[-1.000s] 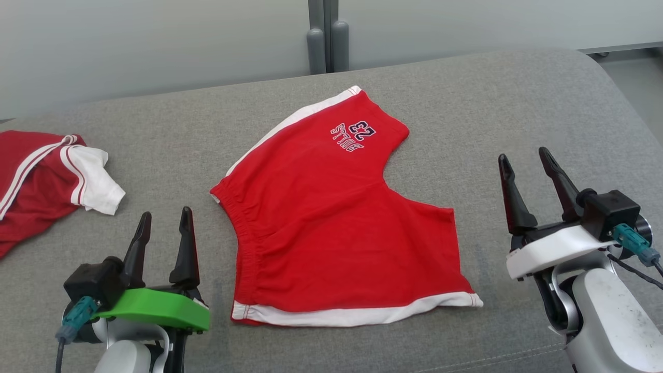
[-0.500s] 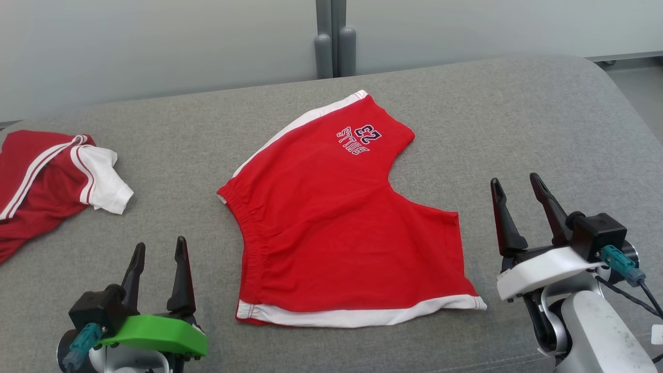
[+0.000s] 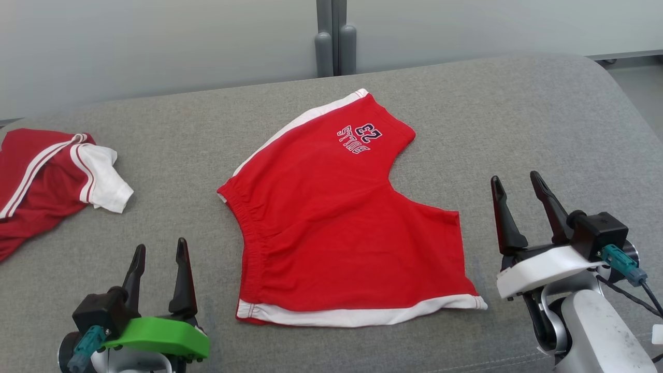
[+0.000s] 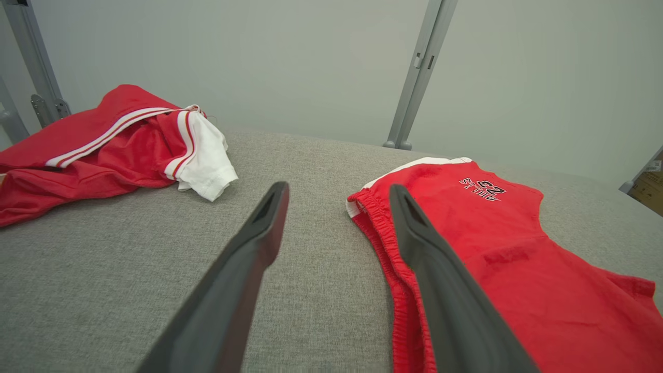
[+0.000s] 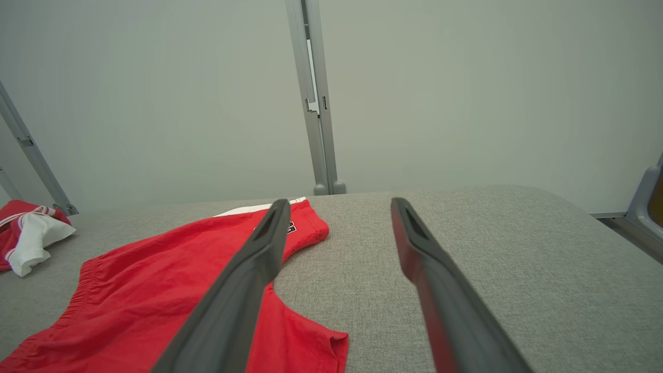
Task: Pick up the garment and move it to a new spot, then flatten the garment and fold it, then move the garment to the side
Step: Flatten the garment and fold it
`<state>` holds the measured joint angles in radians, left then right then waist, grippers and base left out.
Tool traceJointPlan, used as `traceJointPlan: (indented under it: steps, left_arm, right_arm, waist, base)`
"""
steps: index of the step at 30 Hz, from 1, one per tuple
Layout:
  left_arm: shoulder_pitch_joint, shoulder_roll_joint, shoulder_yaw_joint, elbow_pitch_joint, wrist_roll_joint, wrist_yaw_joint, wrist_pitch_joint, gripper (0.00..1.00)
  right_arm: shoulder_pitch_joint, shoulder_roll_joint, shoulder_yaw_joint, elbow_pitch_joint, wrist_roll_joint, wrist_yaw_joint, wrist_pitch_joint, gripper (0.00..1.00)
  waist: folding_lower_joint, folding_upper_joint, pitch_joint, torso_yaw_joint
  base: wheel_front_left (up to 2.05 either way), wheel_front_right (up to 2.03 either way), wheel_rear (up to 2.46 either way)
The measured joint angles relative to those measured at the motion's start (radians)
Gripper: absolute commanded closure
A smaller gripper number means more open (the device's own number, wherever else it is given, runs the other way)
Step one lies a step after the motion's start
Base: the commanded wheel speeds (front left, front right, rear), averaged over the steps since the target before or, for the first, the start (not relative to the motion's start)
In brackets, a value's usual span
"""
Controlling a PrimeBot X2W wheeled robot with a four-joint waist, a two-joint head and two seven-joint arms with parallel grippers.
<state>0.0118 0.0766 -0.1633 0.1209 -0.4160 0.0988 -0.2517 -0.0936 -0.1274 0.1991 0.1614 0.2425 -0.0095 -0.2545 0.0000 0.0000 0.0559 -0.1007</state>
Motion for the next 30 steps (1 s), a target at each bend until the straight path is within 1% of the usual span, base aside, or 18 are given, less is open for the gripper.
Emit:
traceJointPlan:
  steps: [5, 11, 14, 15, 16, 21, 26, 30]
  left_arm:
    - [0.014, -0.003, 0.002, 0.000, 0.002, 0.003, 0.000, 0.00]
    - [0.020, -0.005, -0.010, 0.011, 0.006, 0.004, 0.000, 0.00]
    - [0.037, -0.006, -0.041, 0.038, 0.006, -0.020, 0.000, 0.00]
    - [0.050, -0.006, -0.067, 0.058, 0.003, -0.044, 0.001, 0.00]
    - [0.055, -0.006, -0.079, 0.069, -0.002, -0.057, 0.006, 0.00]
    - [0.058, 0.005, -0.131, 0.111, -0.002, -0.109, 0.053, 0.00]
    - [0.058, 0.031, -0.142, 0.142, -0.002, -0.142, 0.086, 0.00]
    - [0.058, 0.034, -0.155, 0.170, -0.008, -0.166, 0.108, 0.00]
  right_arm:
    - [0.000, 0.001, -0.004, -0.002, -0.006, 0.001, 0.000, 0.00]
    - [0.000, 0.002, -0.006, -0.002, -0.007, 0.011, 0.000, 0.00]
    - [0.001, 0.002, -0.005, 0.002, -0.008, 0.021, 0.000, 0.00]
    - [0.008, -0.004, -0.002, 0.011, -0.016, 0.032, 0.000, 0.00]
    - [0.017, -0.007, -0.001, 0.016, -0.017, 0.036, 0.000, 0.00]
    - [0.068, -0.034, 0.005, 0.051, -0.024, 0.053, 0.000, 0.00]
    - [0.087, -0.041, 0.016, 0.072, -0.031, 0.071, 0.000, 0.00]
    - [0.096, -0.045, 0.017, 0.076, -0.031, 0.073, 0.000, 0.00]
  waist:
    - [0.0000, 0.0000, 0.000, 0.002]
    - [0.0000, 0.0000, -0.001, 0.003]
    - [0.0000, 0.0000, -0.002, 0.003]
    - [0.0000, 0.0000, -0.002, 0.002]
    - [0.0000, 0.0000, -0.002, 0.002]
    - [0.0000, 0.0000, -0.001, 0.002]
    - [0.0000, 0.0000, 0.004, -0.006]
    - [0.0000, 0.0000, 0.008, -0.018]
  base:
    - [0.00, 0.00, 0.00]
    - [0.00, 0.00, 0.00]
    - [0.00, 0.00, 0.00]
    - [0.00, 0.00, 0.00]
    - [0.00, 0.00, 0.00]
    - [0.00, 0.00, 0.00]
    - [0.00, 0.00, 0.00]
    - [0.00, 0.00, 0.00]
